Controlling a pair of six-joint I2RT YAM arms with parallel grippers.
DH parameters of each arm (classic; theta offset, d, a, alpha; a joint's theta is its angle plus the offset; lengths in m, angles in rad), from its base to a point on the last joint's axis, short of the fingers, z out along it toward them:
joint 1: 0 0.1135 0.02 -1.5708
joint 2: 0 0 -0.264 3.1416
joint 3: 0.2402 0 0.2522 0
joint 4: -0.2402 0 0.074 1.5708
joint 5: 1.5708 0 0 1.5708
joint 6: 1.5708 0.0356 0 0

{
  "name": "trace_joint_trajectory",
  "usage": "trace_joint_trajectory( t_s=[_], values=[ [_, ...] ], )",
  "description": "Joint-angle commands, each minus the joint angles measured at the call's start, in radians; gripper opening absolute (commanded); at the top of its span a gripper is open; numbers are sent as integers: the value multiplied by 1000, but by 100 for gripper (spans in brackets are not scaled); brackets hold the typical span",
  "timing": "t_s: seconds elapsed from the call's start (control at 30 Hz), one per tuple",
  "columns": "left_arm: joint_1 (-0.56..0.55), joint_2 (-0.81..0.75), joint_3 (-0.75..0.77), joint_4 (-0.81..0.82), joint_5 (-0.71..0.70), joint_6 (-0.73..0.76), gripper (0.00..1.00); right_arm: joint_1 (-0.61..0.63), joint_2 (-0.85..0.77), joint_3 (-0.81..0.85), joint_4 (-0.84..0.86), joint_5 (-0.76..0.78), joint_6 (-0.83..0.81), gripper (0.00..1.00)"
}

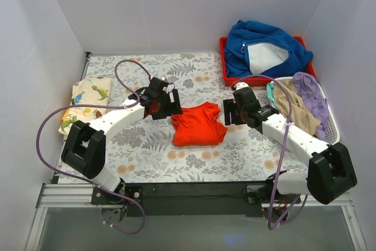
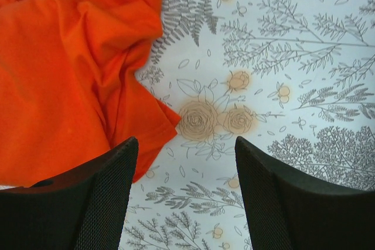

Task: Fold and stack the t-shirts
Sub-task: Fold the tshirt

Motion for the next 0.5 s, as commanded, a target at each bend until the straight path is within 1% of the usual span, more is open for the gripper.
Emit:
trace_joint_trajectory(
  t_s=[0.0,0.33,0.47],
  values=[
    [13,-85,24,-31,-12,1,81,-3,-57,-17,10,-12,31,73],
    [13,-189,122,-71,-1,28,84,-2,-152,-11,-1,-58,32,74],
    [13,-263,116,-27,-3,45,84,-3,-197,-3,4,-101,13,74]
  ],
)
